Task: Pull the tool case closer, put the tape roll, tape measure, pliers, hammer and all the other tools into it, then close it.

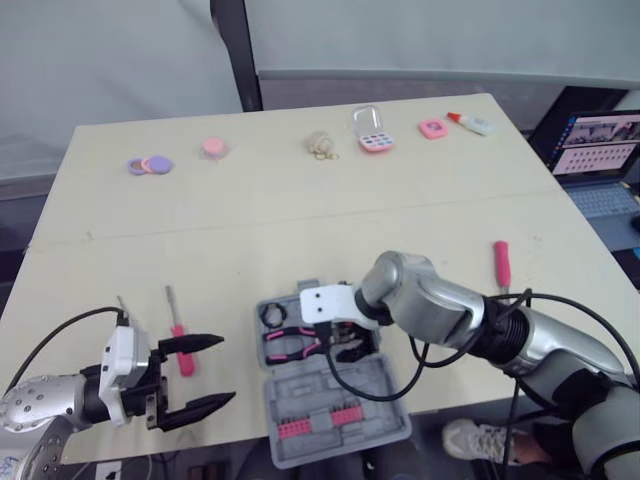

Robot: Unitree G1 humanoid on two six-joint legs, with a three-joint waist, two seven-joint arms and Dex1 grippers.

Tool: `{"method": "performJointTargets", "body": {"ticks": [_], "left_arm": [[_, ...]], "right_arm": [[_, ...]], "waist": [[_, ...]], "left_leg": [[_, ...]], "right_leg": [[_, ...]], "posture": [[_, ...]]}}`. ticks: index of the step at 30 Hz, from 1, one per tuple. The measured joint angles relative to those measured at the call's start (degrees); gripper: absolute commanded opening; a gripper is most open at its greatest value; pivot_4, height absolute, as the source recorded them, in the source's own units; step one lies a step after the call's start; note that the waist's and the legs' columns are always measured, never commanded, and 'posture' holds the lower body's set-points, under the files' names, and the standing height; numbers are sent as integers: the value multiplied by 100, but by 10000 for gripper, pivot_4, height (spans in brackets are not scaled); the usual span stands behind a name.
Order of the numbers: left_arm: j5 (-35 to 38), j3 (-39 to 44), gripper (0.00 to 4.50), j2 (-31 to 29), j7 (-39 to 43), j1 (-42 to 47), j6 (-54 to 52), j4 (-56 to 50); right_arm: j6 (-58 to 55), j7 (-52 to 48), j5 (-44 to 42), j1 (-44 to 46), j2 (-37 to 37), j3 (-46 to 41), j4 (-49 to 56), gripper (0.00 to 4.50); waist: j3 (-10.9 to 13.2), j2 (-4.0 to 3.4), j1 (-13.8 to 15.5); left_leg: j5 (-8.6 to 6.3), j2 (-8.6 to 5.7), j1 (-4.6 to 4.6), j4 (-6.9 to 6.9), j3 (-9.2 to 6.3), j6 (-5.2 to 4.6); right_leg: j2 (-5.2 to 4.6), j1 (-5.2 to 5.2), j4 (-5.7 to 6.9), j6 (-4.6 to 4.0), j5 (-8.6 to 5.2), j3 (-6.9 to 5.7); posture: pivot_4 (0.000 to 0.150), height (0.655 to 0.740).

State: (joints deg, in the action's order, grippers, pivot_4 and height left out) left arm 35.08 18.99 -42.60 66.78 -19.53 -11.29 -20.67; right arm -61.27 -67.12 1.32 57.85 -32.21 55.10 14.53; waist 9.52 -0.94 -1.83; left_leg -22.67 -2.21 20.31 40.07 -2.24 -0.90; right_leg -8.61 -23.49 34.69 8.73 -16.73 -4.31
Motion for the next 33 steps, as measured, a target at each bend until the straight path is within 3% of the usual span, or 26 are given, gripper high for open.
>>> {"method": "performJointTargets", "body": {"ticks": [6, 7, 10, 16, 33], "left_arm": [[-55, -76, 45000, -10, 1, 327, -1, 125], [-56, -82, 45000, -11, -1, 331, -2, 128], [-76, -103, 45000, -10, -8, 316, -2, 129], [-97, -163, 45000, 4, -52, 315, -3, 126], [-96, -174, 45000, 1, -45, 352, -5, 124]], "right_arm": [[238, 90, -423, -344, -5, -1089, 233, 44717], [302, 112, -490, -482, -15, -1205, 286, 42438], [569, 278, -801, -1287, 9, -1782, 364, 32132], [1512, 550, -1213, -2478, 197, -2485, 428, 1540], [3446, 1024, -781, -2820, 689, -2789, -1297, 673]], "waist": [[-2, 3, 21], [-2, 4, 18], [-2, 5, 13], [-2, 5, 15], [-2, 5, 5]], "left_leg": [[0, -1, 0, 0, -12, 0], [0, -2, 0, 1, -13, 0], [0, -4, 0, 1, -10, 0], [0, 0, -2, 1, -5, 1], [0, -1, -5, 2, -4, 1]], "right_leg": [[-1, 4, 5, -2, 1, -8], [-1, 3, 8, -3, 2, -9], [-2, 4, 6, -4, 2, -9], [1, 3, 7, -4, 2, -9], [2, 7, 6, -4, 2, -9]], "posture": [[1500, 7400], [1500, 7400], [1500, 7400], [1500, 7400], [1500, 7400]]}}
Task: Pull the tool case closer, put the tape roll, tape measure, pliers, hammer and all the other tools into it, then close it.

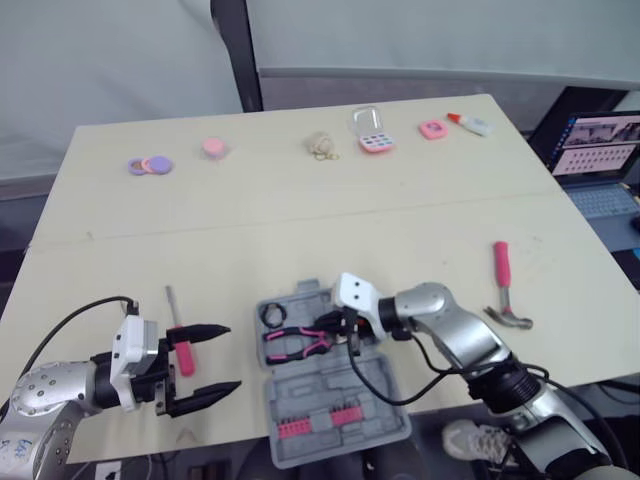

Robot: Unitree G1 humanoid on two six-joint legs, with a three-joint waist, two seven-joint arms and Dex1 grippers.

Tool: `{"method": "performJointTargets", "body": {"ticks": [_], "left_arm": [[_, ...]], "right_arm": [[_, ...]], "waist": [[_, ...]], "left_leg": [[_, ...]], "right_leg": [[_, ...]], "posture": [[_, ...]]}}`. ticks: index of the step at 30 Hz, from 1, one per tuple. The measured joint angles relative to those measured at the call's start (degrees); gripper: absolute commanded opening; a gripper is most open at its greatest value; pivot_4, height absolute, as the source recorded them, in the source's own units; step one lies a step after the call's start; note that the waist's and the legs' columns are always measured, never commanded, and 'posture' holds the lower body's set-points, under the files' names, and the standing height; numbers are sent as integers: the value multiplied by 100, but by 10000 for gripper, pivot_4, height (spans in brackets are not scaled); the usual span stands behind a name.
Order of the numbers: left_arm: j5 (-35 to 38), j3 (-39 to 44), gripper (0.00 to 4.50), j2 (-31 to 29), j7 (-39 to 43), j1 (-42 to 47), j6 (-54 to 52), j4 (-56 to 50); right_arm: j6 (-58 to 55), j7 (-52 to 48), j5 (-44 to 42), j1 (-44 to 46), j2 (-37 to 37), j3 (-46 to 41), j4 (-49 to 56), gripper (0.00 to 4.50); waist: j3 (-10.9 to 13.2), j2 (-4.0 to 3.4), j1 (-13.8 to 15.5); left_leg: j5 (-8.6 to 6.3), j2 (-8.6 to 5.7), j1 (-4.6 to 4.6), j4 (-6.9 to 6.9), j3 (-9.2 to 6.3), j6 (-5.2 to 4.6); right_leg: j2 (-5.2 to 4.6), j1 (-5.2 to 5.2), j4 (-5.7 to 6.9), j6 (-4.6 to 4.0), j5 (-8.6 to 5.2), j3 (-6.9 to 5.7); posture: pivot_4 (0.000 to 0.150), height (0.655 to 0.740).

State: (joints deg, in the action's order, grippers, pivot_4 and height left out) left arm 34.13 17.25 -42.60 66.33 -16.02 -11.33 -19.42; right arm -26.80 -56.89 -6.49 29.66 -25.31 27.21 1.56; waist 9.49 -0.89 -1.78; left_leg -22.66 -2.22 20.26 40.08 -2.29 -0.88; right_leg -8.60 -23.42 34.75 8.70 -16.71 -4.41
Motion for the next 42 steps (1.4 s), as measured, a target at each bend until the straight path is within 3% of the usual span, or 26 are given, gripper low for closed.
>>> {"method": "performJointTargets", "body": {"ticks": [42], "left_arm": [[0, -33, 45000, -17, 9, 3, 4, -1]], "right_arm": [[475, -150, 172, -194, 177, 56, -411, 673]], "waist": [[-5, 3, 3]], "left_leg": [[0, 1, -17, 1, -2, 0]], "right_leg": [[0, 17, 1, 0, 0, 0]], "posture": [[1500, 7400]]}}
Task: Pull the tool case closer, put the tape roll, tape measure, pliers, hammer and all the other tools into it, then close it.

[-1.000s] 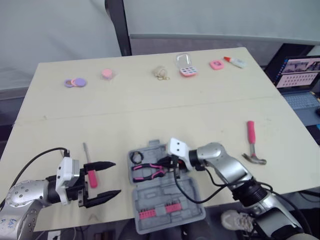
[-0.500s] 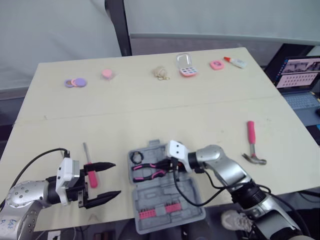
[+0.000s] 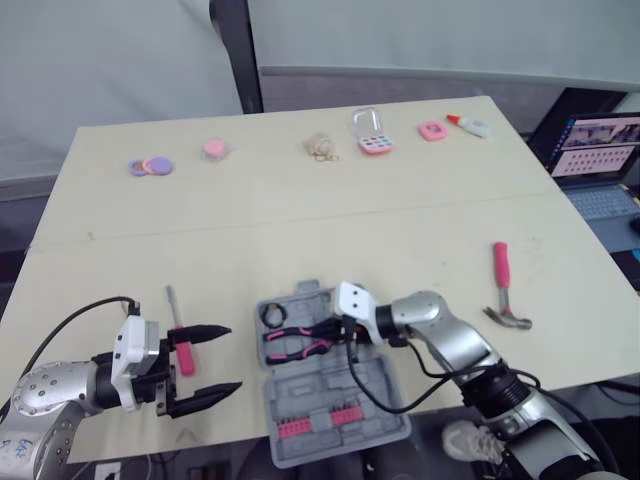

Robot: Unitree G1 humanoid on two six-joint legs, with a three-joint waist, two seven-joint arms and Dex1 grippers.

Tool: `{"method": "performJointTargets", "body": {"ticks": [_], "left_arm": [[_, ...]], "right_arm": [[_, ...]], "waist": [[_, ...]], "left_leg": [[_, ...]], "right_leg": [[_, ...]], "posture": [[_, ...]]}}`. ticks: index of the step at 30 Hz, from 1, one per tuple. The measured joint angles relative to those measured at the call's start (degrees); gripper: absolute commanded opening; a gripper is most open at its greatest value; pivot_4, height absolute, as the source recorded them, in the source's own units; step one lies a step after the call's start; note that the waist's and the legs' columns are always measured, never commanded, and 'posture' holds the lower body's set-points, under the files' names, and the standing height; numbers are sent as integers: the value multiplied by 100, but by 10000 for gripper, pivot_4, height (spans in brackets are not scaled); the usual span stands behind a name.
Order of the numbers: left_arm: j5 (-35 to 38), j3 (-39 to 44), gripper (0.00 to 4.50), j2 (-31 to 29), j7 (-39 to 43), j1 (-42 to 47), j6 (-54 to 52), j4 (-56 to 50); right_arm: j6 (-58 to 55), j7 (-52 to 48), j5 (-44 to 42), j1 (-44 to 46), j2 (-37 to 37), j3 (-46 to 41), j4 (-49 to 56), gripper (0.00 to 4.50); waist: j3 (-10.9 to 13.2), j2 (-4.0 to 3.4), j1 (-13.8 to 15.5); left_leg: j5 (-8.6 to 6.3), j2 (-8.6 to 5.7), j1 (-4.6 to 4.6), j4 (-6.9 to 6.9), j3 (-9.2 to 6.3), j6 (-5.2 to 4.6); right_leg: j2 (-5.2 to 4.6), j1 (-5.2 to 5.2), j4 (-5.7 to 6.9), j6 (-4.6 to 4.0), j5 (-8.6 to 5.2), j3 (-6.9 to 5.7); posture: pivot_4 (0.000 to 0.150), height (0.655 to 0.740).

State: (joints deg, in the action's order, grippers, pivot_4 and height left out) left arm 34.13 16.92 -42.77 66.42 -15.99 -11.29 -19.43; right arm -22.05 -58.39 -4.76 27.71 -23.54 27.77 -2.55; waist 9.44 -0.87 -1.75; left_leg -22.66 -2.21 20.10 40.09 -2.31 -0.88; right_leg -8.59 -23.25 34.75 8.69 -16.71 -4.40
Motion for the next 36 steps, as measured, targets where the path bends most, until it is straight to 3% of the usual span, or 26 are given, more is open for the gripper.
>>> {"method": "performJointTargets", "body": {"ticks": [7, 11, 36], "left_arm": [[-6, 0, 45000, 0, 29, 24, 48, 11], [-19, -4, 45000, 1, 50, 42, 60, 27], [-61, -171, 45000, 8, 27, 179, 60, 42]], "right_arm": [[-56, 15, 31, 15, 28, 32, -16, 673], [-94, 41, 60, 21, 37, 73, -46, 673], [-313, 43, 103, 62, 88, 174, -222, 673]], "waist": [[-7, 5, 0], [-7, 5, 6], [-128, 0, 13]], "left_leg": [[0, 2, -14, -2, -1, 0], [-4, 6, -83, -25, -3, 6], [-7, 33, -96, -36, -11, 11]], "right_leg": [[1, 15, -1, -1, -1, 0], [4, 81, -20, -7, -4, -1], [4, 90, -25, -15, -8, 1]], "posture": [[1500, 7400], [1500, 7400], [1500, 7400]]}}
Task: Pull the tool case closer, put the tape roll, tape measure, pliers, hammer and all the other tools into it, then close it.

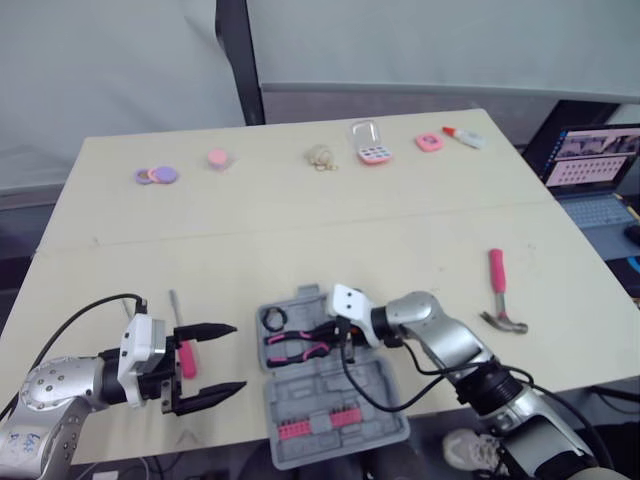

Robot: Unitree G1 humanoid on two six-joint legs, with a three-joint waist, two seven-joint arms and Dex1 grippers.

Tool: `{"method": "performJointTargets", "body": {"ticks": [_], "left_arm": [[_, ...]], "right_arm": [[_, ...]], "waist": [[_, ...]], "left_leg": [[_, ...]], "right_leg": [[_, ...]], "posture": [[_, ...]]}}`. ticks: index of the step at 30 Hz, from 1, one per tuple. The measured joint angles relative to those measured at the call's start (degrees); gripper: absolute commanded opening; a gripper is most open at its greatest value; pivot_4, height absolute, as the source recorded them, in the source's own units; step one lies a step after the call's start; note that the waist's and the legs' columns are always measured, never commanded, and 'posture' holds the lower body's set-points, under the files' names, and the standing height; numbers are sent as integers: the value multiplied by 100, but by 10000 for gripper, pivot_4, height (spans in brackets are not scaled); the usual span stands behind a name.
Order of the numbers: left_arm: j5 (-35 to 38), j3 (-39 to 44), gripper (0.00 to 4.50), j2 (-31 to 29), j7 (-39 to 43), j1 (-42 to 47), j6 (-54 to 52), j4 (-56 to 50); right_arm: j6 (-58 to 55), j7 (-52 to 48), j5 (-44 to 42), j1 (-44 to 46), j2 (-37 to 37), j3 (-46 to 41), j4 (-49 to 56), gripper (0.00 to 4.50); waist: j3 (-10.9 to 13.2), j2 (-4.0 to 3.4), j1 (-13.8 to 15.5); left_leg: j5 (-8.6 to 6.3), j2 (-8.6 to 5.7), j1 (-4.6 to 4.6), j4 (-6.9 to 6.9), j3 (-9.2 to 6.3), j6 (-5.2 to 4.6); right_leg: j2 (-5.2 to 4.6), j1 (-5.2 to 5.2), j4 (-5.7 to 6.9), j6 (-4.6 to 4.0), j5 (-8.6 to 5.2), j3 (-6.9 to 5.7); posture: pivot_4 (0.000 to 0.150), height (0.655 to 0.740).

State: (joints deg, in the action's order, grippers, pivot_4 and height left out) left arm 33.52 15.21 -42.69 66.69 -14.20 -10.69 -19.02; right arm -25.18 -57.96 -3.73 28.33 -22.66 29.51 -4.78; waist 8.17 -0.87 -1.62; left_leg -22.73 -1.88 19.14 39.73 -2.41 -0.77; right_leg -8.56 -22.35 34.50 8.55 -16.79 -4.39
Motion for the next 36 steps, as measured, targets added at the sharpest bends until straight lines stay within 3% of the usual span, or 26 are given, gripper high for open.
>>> {"method": "performJointTargets", "body": {"ticks": [15, 28, 36], "left_arm": [[0, -67, 45000, 26, -49, 21, 0, -4], [-7, -288, 45000, 135, -41, 230, 4, 15], [8, -157, 45000, 154, -206, 61, -89, 153]], "right_arm": [[-597, 215, -213, -276, 126, -406, 507, 673], [-1493, 250, -902, -530, -336, -988, 2262, 673], [-1723, 434, -1341, -2056, -1355, -2434, 3397, 673]], "waist": [[13, -25, 9], [109, -39, 27], [115, -31, 156]], "left_leg": [[-2, 3, 15, -9, -2, 2], [-2, 2, 32, -8, -1, 0], [-3, -7, 43, -9, 7, 0]], "right_leg": [[0, -10, -10, -6, -3, 0], [1, -18, -23, -4, -2, -2], [3, -15, -52, -1, -1, -4]], "posture": [[1500, 7400], [1500, 7400], [1500, 7400]]}}
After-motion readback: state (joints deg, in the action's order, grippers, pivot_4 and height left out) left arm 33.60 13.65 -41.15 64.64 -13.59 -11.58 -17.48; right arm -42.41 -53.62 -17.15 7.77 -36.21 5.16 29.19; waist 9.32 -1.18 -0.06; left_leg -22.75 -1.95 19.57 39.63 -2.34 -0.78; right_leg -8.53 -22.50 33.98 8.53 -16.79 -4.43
